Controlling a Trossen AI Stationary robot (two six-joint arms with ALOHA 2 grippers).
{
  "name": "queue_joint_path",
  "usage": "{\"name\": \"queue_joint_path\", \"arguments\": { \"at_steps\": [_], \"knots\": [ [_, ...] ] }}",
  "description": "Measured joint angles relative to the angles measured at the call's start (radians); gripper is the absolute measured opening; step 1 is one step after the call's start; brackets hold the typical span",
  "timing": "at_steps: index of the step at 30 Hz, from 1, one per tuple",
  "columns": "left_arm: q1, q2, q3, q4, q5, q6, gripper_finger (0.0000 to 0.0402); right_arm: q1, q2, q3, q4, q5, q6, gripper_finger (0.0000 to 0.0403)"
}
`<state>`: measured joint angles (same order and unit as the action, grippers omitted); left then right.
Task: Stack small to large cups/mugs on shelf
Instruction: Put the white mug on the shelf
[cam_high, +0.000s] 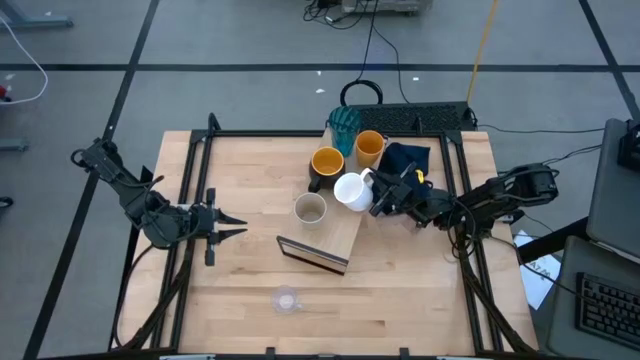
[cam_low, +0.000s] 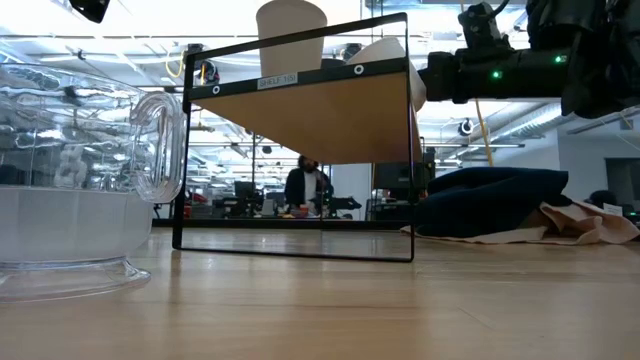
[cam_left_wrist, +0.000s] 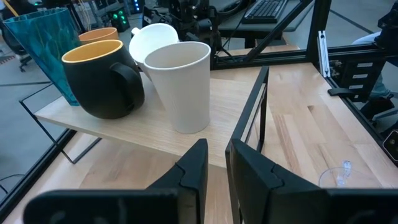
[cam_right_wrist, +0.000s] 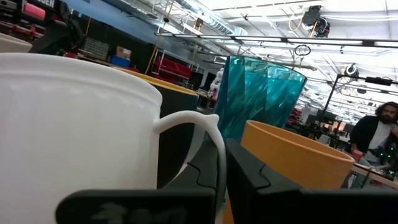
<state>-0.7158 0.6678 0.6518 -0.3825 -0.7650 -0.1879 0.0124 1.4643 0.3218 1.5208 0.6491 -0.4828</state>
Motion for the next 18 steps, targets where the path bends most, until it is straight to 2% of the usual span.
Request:
{"name": "queue_joint_path", "arguments": {
  "at_steps": [18],
  "knots": [
    [0.000,0.000,0.000,0.002,0.000,0.000,0.0069,0.000,0.000,0.000,-0.010,0.000,0.000,0.0026]
  ]
}}
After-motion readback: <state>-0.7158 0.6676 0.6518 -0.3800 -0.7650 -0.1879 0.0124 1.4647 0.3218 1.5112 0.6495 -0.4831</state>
